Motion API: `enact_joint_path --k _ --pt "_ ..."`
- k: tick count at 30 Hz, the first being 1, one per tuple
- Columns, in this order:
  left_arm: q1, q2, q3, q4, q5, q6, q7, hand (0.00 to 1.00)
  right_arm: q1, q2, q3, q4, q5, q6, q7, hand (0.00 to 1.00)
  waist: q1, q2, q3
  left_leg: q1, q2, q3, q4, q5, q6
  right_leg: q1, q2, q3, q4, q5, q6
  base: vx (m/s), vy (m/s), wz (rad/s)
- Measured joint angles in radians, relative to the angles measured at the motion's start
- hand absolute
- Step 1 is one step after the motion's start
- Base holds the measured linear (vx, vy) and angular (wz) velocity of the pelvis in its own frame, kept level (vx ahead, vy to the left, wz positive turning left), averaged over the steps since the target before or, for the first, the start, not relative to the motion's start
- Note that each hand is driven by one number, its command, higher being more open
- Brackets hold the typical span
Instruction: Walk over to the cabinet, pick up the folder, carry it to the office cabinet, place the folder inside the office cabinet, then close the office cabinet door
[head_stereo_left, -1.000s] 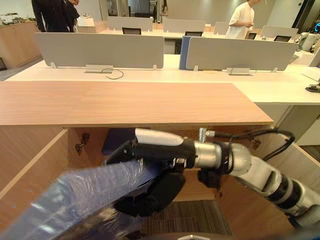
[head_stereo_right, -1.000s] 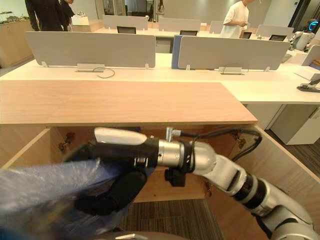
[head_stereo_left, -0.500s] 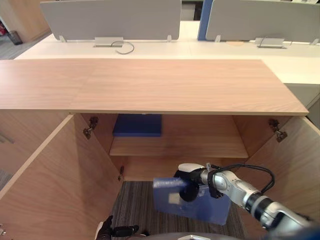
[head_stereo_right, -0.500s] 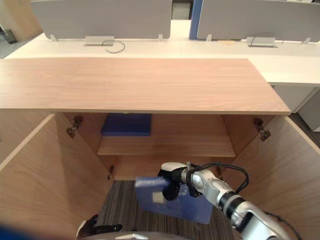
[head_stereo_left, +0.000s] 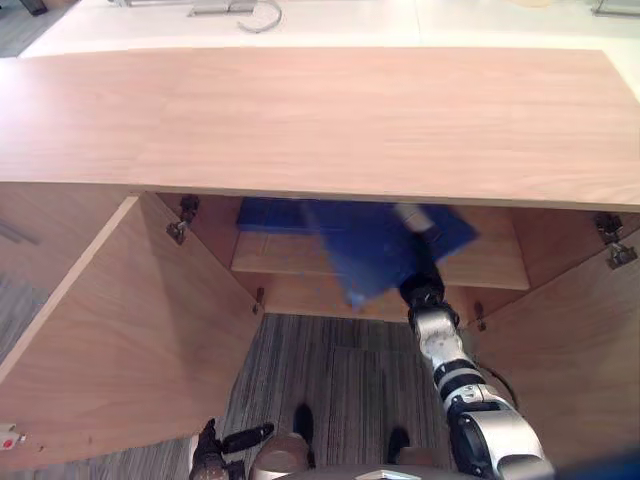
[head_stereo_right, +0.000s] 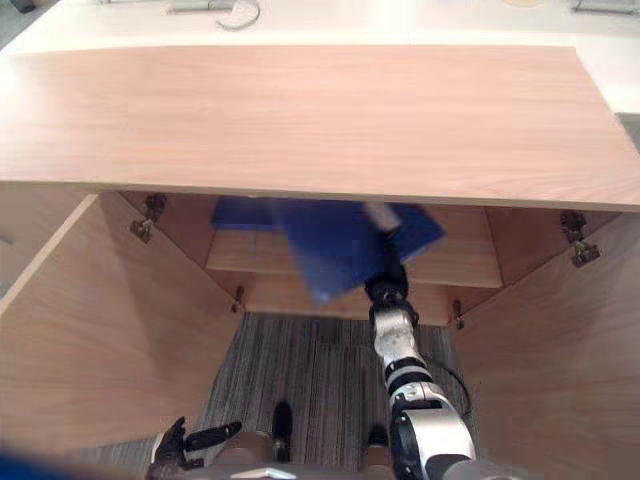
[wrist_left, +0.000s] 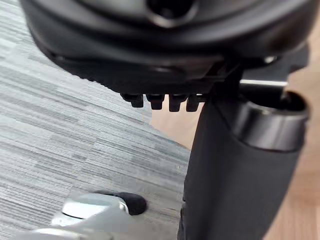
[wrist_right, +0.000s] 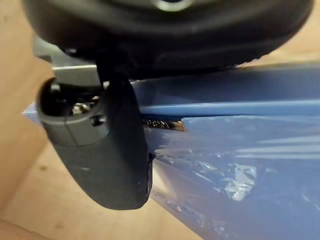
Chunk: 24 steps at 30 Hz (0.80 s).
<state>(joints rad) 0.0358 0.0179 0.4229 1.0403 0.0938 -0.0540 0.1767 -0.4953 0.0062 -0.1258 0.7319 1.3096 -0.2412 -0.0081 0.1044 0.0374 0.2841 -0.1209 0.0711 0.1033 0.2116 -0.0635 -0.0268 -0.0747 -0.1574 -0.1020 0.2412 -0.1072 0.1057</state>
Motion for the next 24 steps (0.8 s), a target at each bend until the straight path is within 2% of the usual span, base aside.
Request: enact_joint_path --k 1,2,4,7,10,12,13,16,21,24 --pt "-0.011 -0.006 0.001 0.000 -0.015 0.000 0.002 1.00 -0.011 0.001 -0.009 -0.034 0.009 -0.021 -0.003 0.00 0.002 0.012 0.017 -0.040 0.017 -0.006 0.075 -0.033 -0.004 -0.026 0.011 -0.001 0.043 -0.011 -0.010 -0.18 -0.028 -0.04" --pt "-0.022 -0.010 0.006 -0.002 -0.033 0.000 0.006 1.00 -0.037 0.001 -0.011 -0.078 0.008 -0.054 -0.018 0.00 0.003 0.021 0.033 -0.113 0.040 -0.010 0.187 -0.080 -0.008 -0.089 0.021 0.002 0.133 -0.047 -0.012 -0.18 -0.043 -0.10" --pt "-0.027 -0.013 0.025 -0.027 -0.068 0.000 0.006 1.00 -0.069 -0.003 -0.011 -0.132 -0.017 -0.075 -0.046 0.00 0.000 0.016 0.055 -0.199 0.059 -0.014 0.313 -0.135 -0.017 -0.188 0.021 0.012 0.285 -0.112 -0.020 -0.17 -0.069 -0.10" --pt "-0.036 -0.023 0.074 -0.035 -0.116 0.011 -0.006 1.00 -0.123 -0.017 -0.010 -0.151 -0.075 -0.054 -0.073 0.00 -0.008 0.008 0.081 -0.341 0.068 -0.020 0.552 -0.246 -0.023 -0.348 0.002 0.045 0.553 -0.249 -0.022 -0.24 -0.080 -0.10" --pt "-0.057 -0.039 0.126 -0.034 -0.133 0.023 -0.011 1.00 -0.171 -0.045 -0.009 -0.150 -0.098 -0.022 -0.086 0.00 -0.019 0.012 0.099 -0.472 0.061 -0.036 0.728 -0.312 -0.032 -0.480 -0.024 0.058 0.745 -0.338 -0.011 -0.19 -0.030 0.09" --pt "-0.066 -0.055 0.158 -0.034 -0.142 0.026 -0.017 1.00 -0.213 -0.051 -0.009 -0.148 -0.101 -0.005 -0.096 0.00 -0.019 0.008 0.107 -0.551 0.060 -0.041 0.823 -0.339 -0.033 -0.562 -0.031 0.075 0.846 -0.372 -0.009 -0.18 -0.001 0.06" --pt "-0.071 -0.067 0.194 -0.031 -0.166 0.049 -0.044 1.00 -0.259 -0.053 -0.010 -0.143 -0.116 0.012 -0.112 0.00 -0.019 0.005 0.113 -0.608 0.059 -0.041 0.895 -0.357 -0.028 -0.626 -0.039 0.092 0.924 -0.394 -0.011 -0.10 0.018 -0.03" --pt "-0.083 -0.070 0.241 -0.023 -0.183 0.068 -0.061 1.00 -0.342 -0.066 -0.011 -0.102 -0.139 0.038 -0.126 0.00 -0.019 -0.001 0.122 -0.671 0.048 -0.039 0.983 -0.385 -0.030 -0.697 -0.054 0.119 1.024 -0.431 -0.002 -0.07 0.042 0.03" --pt "-0.102 -0.075 0.280 -0.029 -0.185 0.079 -0.079 1.00 -0.462 -0.087 -0.041 -0.029 -0.121 0.071 -0.132 0.00 -0.013 -0.002 0.124 -0.711 0.030 -0.038 1.033 -0.398 -0.030 -0.736 -0.077 0.133 1.079 -0.452 0.008 -0.03 0.046 0.10" --pt "-0.116 -0.083 0.305 -0.036 -0.185 0.083 -0.079 1.00 -0.554 -0.087 -0.127 0.008 -0.005 0.069 -0.148 0.00 -0.001 -0.002 0.123 -0.732 0.018 -0.038 1.039 -0.396 -0.027 -0.756 -0.090 0.135 1.092 -0.454 0.010 -0.02 0.025 0.09"
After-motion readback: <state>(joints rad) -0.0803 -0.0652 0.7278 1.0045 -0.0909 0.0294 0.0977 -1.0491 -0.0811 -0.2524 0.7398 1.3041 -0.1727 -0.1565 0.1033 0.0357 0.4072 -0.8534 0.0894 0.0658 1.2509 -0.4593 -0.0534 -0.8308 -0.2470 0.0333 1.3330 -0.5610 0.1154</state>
